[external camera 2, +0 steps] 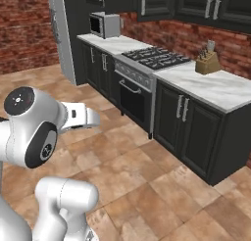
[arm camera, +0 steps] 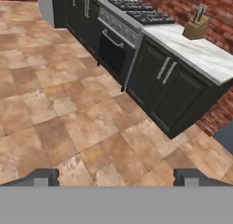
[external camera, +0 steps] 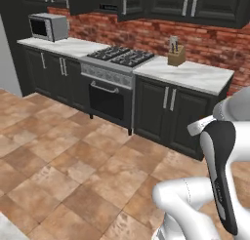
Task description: Retrieve the tupperware and aluminum foil from the cabinet and place them on the dining counter near the plate with onion and eggplant to prepare for storing leftovers.
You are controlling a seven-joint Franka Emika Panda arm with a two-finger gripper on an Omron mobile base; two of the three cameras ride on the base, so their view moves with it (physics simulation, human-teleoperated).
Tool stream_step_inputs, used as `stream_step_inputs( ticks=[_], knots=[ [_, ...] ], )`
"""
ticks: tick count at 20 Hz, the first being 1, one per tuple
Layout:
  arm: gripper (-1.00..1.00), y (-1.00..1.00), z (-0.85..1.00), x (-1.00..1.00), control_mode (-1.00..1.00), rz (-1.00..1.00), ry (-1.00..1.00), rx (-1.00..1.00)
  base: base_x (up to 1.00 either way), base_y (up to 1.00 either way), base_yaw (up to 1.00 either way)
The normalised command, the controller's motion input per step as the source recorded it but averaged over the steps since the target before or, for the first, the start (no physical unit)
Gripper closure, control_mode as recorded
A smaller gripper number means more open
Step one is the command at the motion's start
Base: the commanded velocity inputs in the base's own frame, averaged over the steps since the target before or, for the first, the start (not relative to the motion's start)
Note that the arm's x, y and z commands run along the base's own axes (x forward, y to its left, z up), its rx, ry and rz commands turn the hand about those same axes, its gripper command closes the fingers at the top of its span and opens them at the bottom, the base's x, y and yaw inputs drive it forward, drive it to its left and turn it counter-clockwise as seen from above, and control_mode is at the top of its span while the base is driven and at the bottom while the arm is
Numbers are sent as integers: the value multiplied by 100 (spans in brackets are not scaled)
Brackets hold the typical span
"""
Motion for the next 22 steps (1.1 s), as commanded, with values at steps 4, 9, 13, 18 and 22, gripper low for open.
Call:
stream_step_inputs(
  ticks=[4, 9, 13, 18, 22],
  knots=[
    [-100, 0, 0, 0, 100, 0, 0, 0, 93, 91, -15],
    [-100, 0, 0, 0, 100, 0, 0, 0, 100, 71, -5],
    [-100, 0, 0, 0, 100, 0, 0, 0, 100, 19, 23],
    [-100, 0, 0, 0, 100, 0, 0, 0, 100, -4, 43],
    [-100, 0, 0, 0, 100, 0, 0, 0, 100, -15, 48]
  ],
)
